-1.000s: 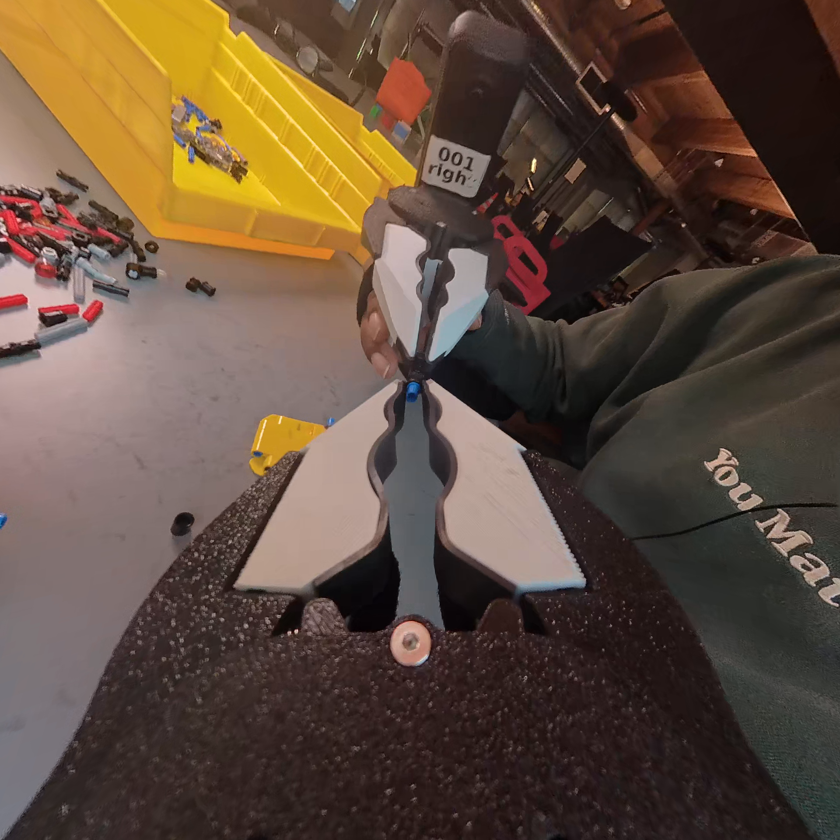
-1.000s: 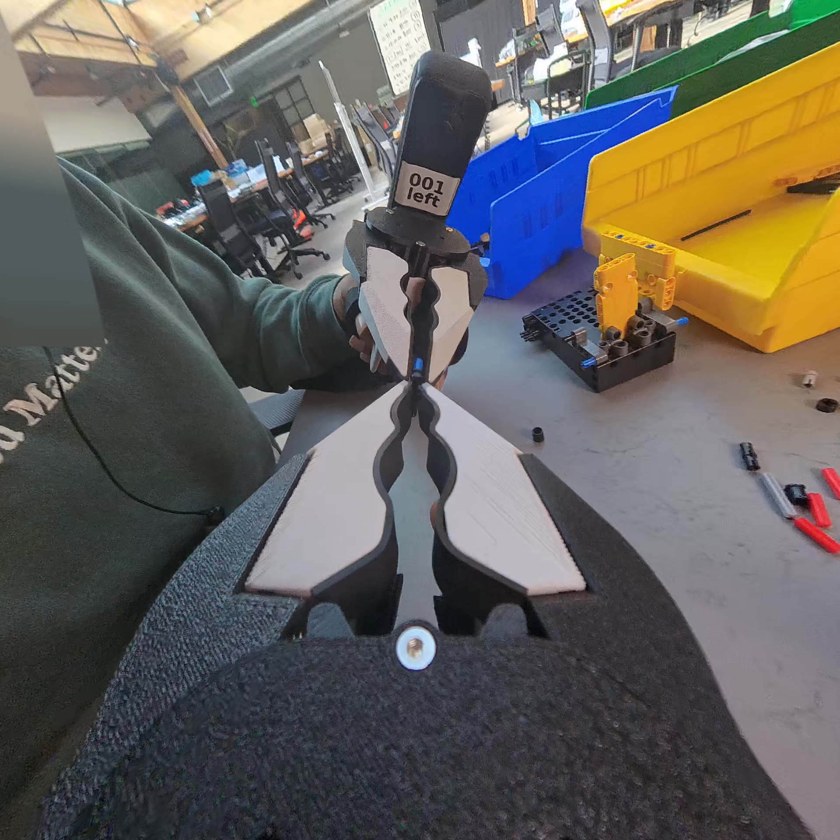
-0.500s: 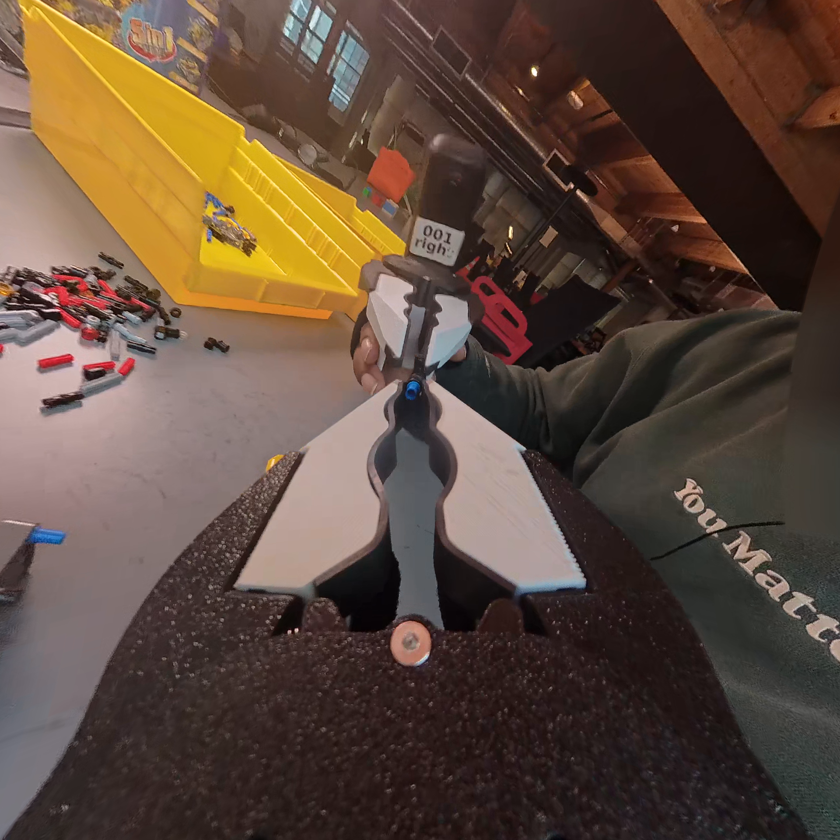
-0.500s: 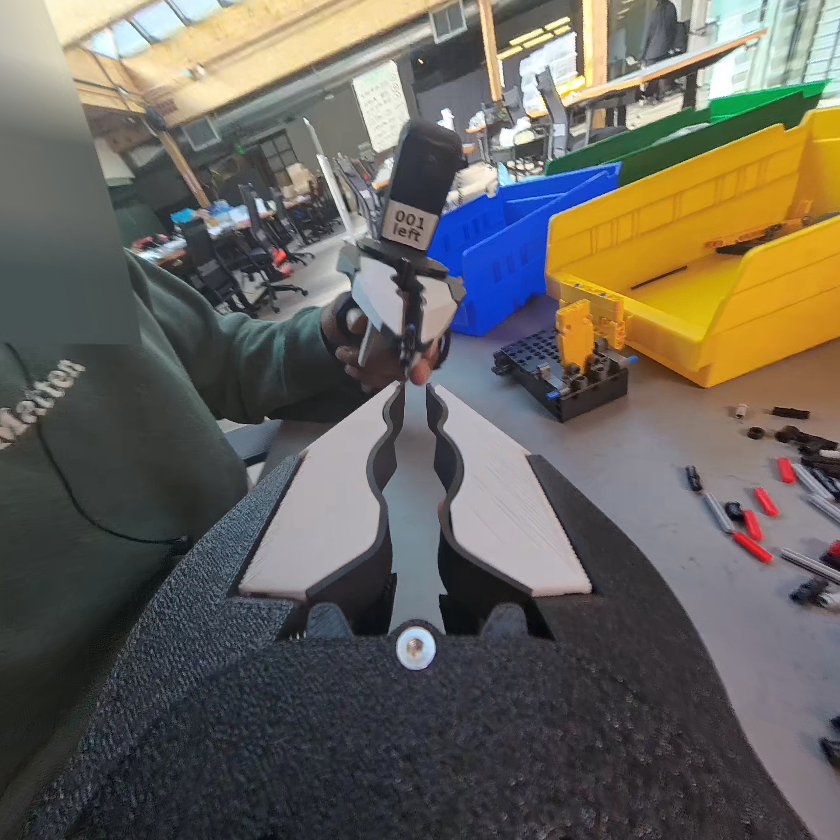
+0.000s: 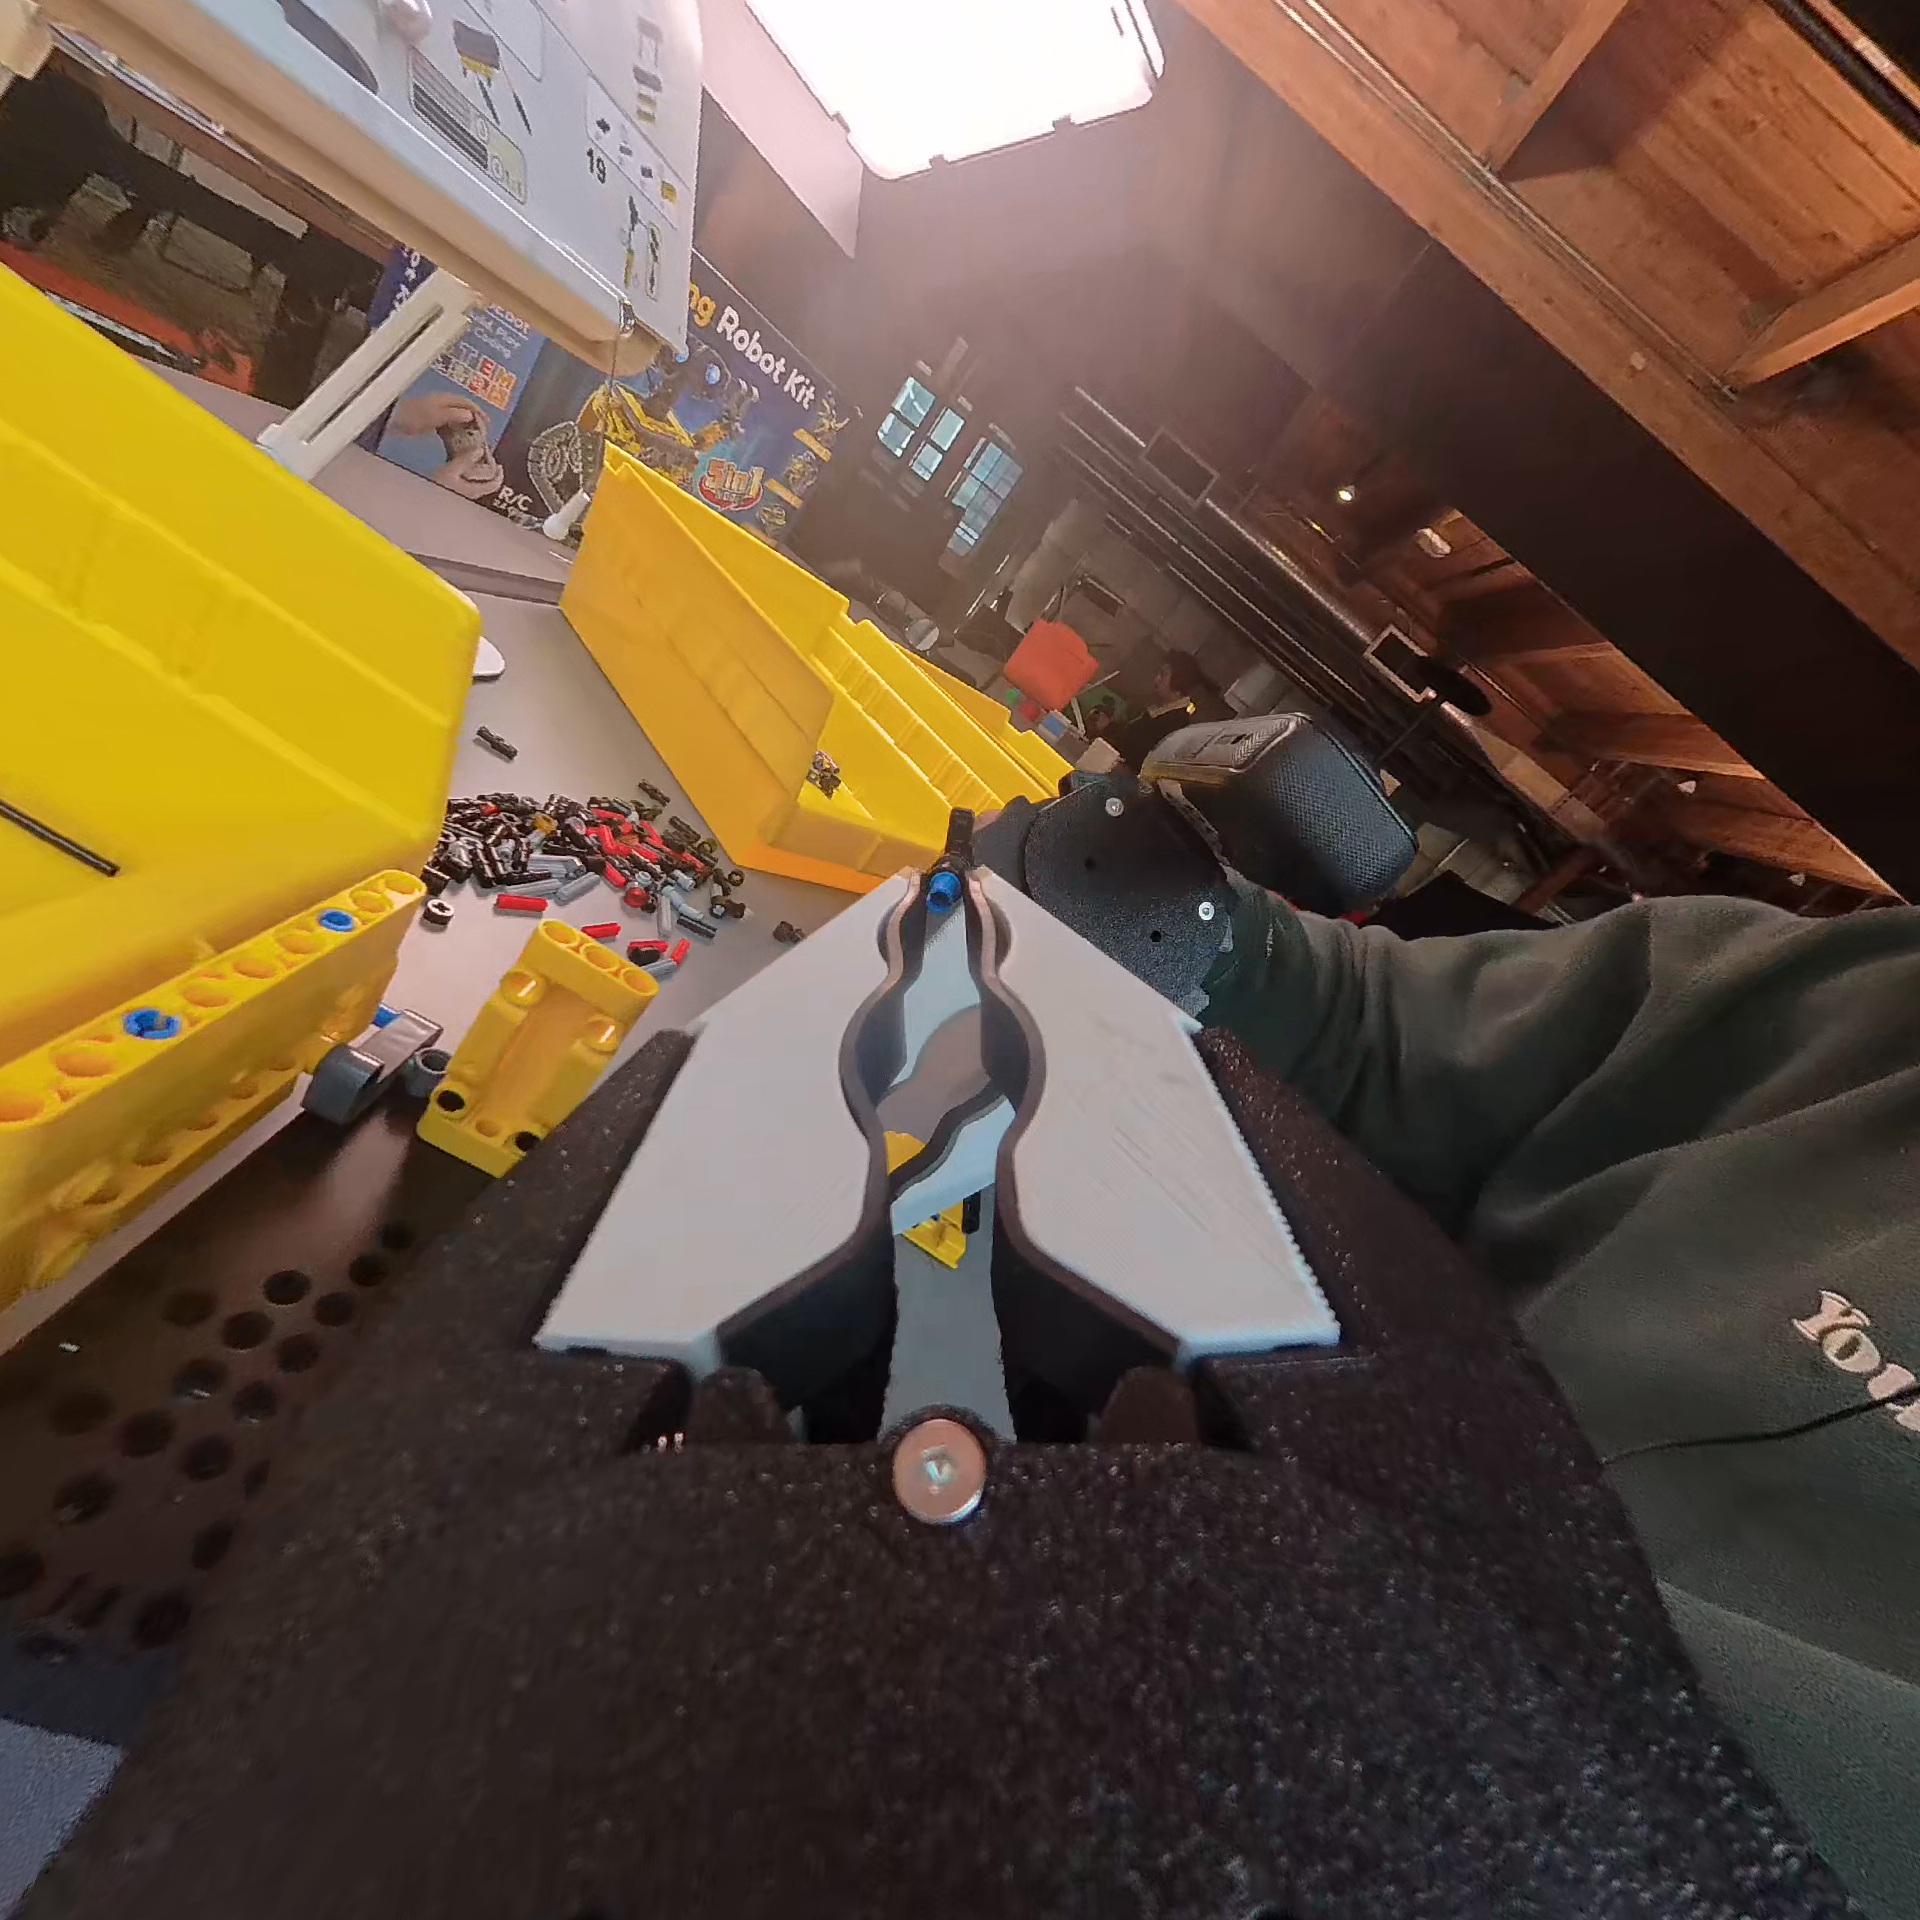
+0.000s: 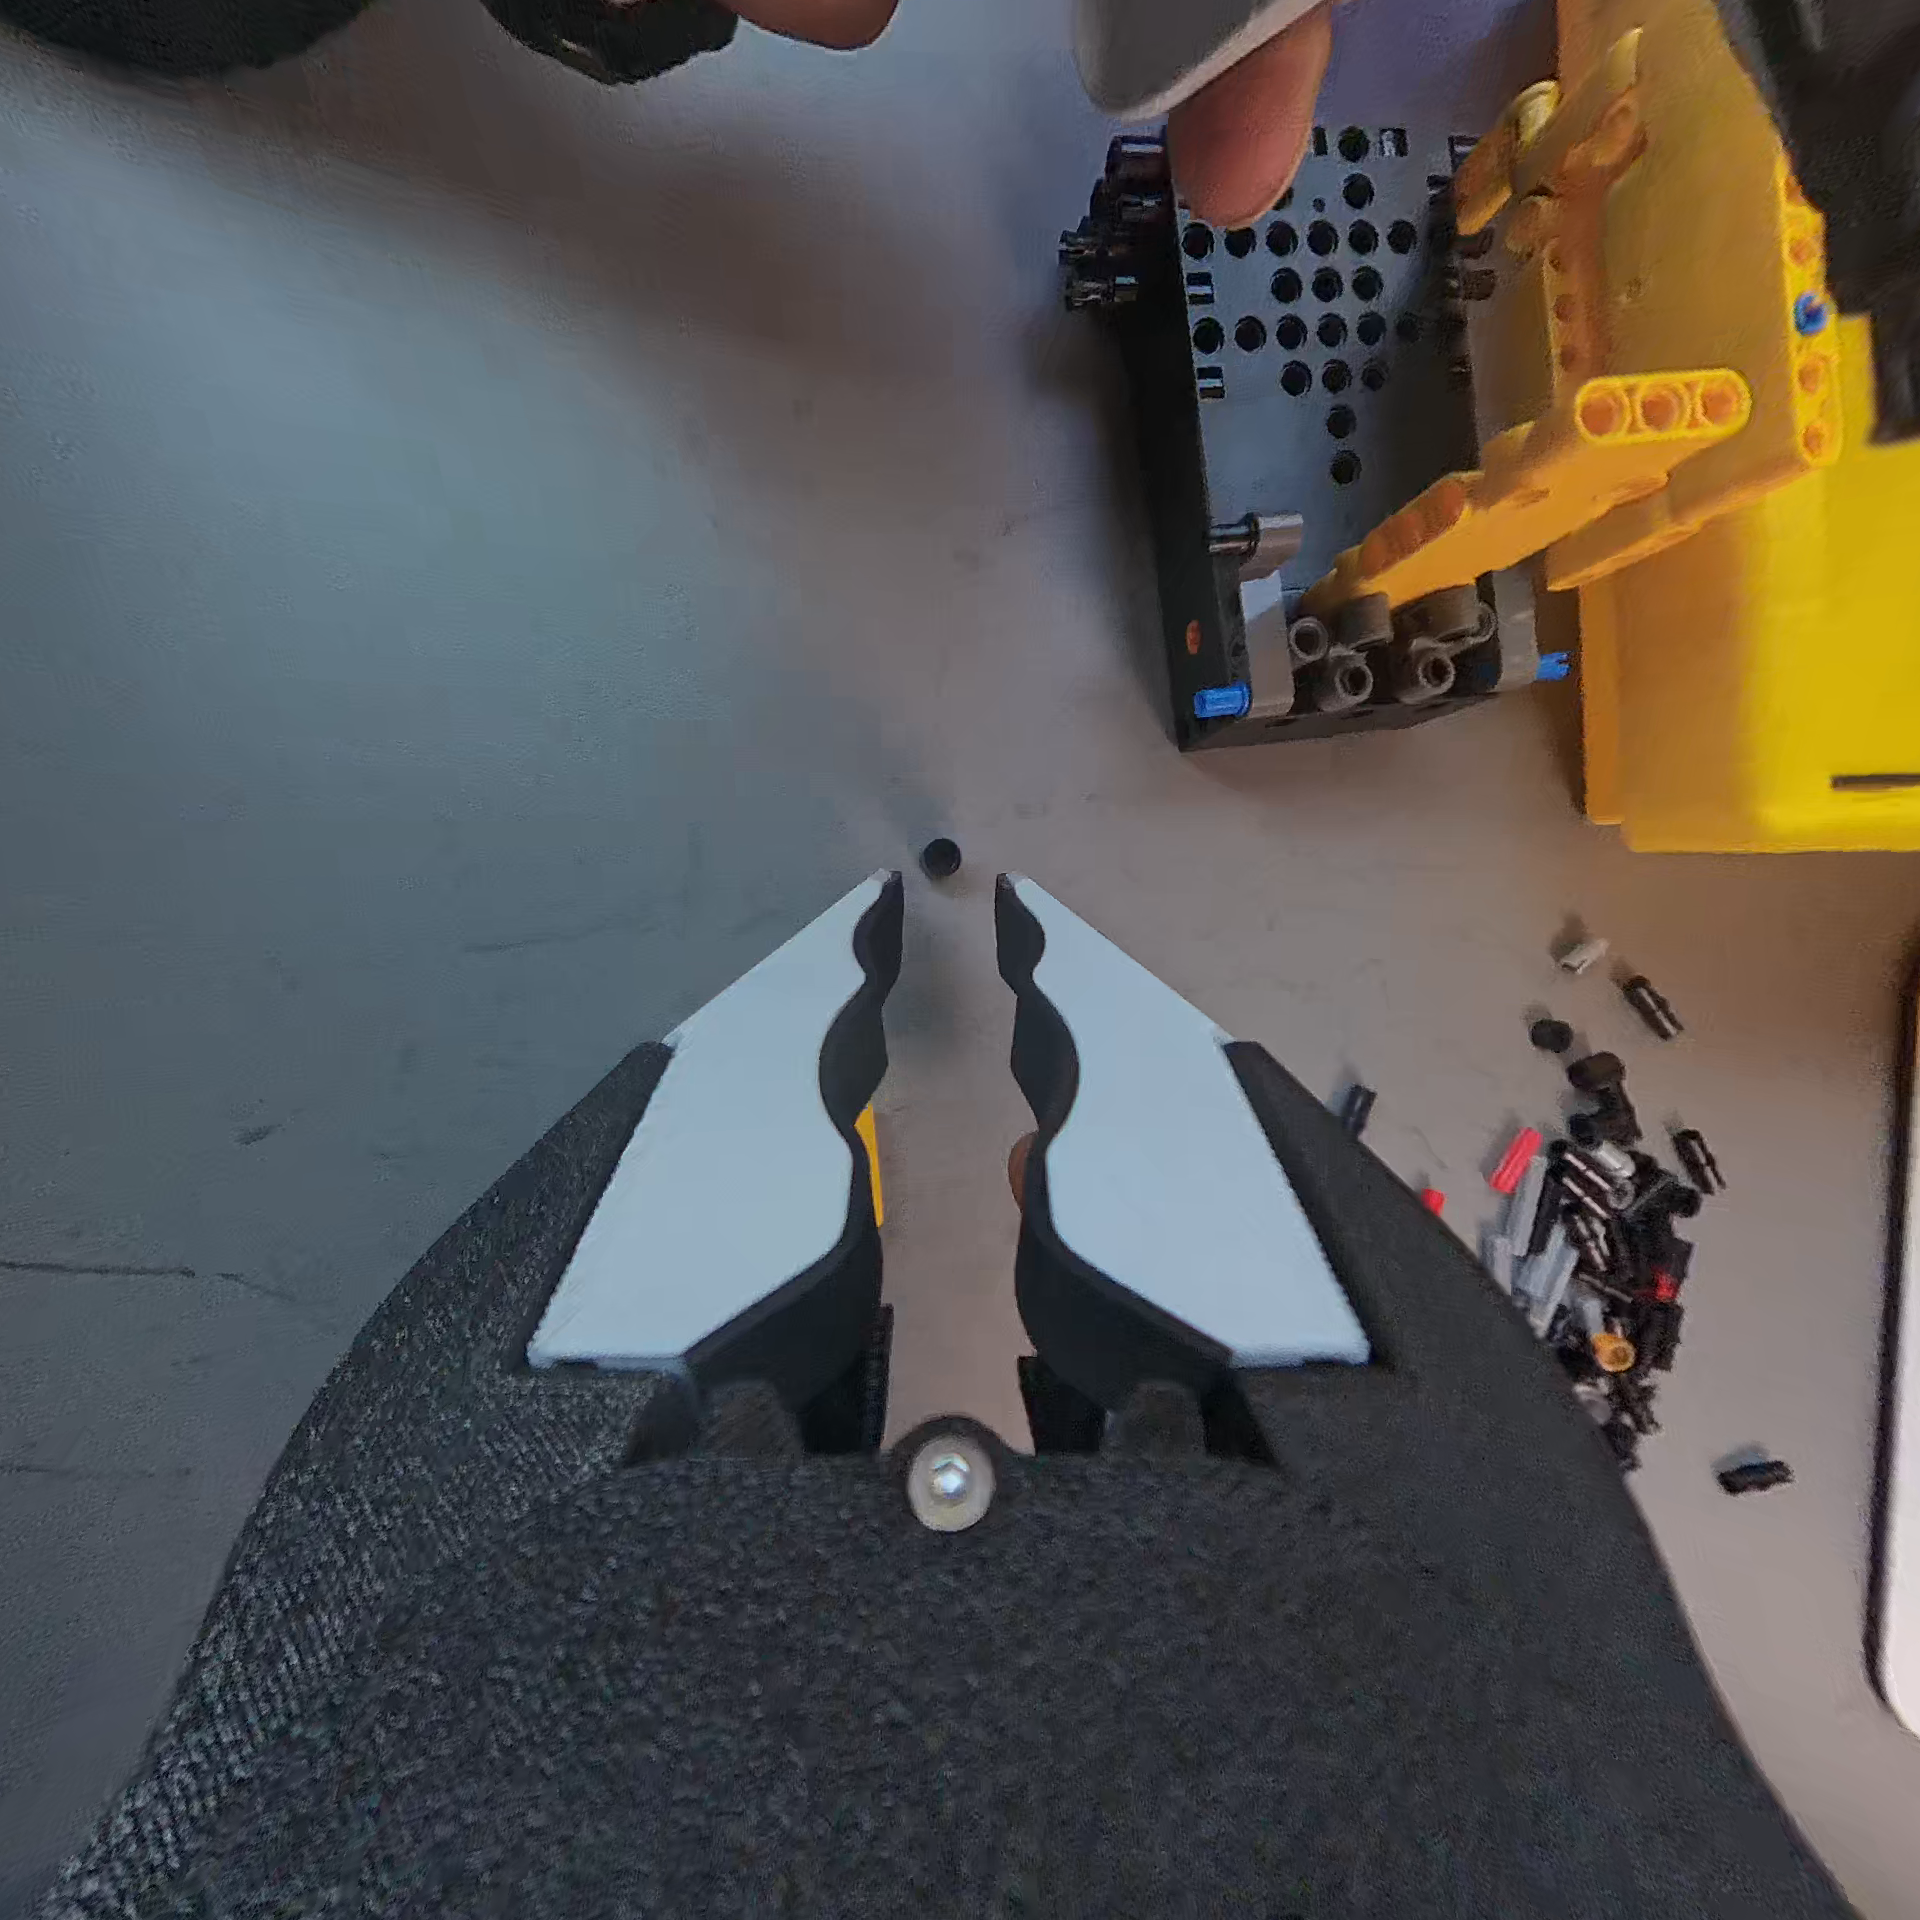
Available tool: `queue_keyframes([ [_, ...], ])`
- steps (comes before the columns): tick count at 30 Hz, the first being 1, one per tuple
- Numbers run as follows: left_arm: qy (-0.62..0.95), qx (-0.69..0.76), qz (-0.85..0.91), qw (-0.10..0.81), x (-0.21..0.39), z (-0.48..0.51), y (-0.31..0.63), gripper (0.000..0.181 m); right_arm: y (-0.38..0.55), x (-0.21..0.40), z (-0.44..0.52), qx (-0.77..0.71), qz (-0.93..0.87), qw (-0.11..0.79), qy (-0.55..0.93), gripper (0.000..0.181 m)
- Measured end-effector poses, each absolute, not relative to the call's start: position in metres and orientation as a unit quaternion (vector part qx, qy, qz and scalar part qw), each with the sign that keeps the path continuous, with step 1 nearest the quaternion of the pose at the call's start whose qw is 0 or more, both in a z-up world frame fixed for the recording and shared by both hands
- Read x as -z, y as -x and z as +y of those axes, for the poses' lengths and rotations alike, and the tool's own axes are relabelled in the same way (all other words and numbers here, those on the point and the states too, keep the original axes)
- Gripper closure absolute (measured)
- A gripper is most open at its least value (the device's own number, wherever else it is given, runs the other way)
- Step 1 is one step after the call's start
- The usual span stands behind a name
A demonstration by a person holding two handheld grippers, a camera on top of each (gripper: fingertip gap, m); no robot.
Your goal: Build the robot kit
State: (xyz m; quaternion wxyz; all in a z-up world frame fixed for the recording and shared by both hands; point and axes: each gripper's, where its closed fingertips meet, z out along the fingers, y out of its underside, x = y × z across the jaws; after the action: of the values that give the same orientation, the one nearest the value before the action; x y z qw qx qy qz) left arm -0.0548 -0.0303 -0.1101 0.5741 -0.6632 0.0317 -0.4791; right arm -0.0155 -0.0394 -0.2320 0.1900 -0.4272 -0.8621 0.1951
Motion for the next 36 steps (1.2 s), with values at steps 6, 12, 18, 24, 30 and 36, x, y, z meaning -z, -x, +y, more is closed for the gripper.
queue_keyframes([
  [6,0.66,0.468,0.026,0.587,0.105,-0.03,0.067,0.176,0.019,0.236,-0.044,-0.16,-0.898,0.121,0.393,0.164],
  [12,0.657,0.469,0.027,0.59,0.101,-0.032,0.07,0.176,0.019,0.243,-0.048,-0.156,-0.902,0.076,0.395,0.174],
  [18,0.654,0.478,0.029,0.586,0.1,-0.033,0.067,0.176,0.018,0.243,-0.047,-0.167,-0.89,0.068,0.418,0.174],
  [24,0.659,0.475,0.034,0.582,0.102,-0.033,0.063,0.176,0.016,0.243,-0.049,-0.164,-0.891,0.049,0.421,0.168],
  [30,0.658,0.475,0.033,0.583,0.101,-0.034,0.063,0.176,0.017,0.243,-0.047,-0.15,-0.893,0.046,0.421,0.174],
  [36,0.655,0.48,0.032,0.582,0.101,-0.035,0.063,0.176,0.016,0.242,-0.046,-0.169,-0.887,0.058,0.426,0.175],
])
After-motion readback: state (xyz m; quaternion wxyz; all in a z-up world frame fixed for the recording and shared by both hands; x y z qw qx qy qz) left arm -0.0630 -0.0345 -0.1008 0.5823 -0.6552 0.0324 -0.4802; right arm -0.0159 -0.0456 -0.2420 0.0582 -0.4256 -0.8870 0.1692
